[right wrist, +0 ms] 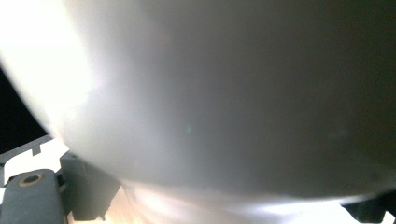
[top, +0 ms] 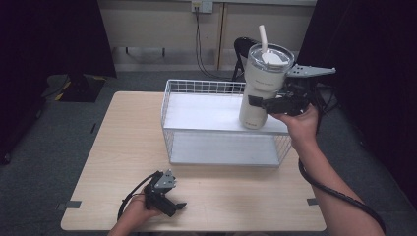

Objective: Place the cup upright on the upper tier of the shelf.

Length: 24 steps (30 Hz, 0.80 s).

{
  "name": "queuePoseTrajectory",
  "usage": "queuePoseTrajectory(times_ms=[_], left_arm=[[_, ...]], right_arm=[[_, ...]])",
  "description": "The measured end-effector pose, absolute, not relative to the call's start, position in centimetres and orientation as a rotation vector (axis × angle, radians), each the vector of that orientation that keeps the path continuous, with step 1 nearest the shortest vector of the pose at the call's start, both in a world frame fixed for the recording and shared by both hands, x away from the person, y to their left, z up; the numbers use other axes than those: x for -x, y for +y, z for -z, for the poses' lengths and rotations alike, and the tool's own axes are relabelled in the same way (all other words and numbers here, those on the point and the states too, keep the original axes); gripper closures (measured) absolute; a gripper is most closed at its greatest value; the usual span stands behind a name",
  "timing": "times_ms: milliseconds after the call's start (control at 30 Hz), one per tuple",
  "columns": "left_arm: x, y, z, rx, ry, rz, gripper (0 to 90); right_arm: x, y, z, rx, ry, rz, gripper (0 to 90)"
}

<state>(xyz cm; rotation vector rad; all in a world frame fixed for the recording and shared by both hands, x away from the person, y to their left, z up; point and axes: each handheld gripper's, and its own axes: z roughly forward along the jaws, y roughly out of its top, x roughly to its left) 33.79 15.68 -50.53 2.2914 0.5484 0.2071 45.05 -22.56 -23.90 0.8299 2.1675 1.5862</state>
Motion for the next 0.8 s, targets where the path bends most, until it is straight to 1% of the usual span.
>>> queuePoseTrajectory(times_ms=[800], left_arm=[[-33.8,15.7,50.5,-2.292,0.549,-0.203,0.0]], right_arm=[[-46.9,-21.8,25.2,-0.863,2.140,-1.552,10.2]])
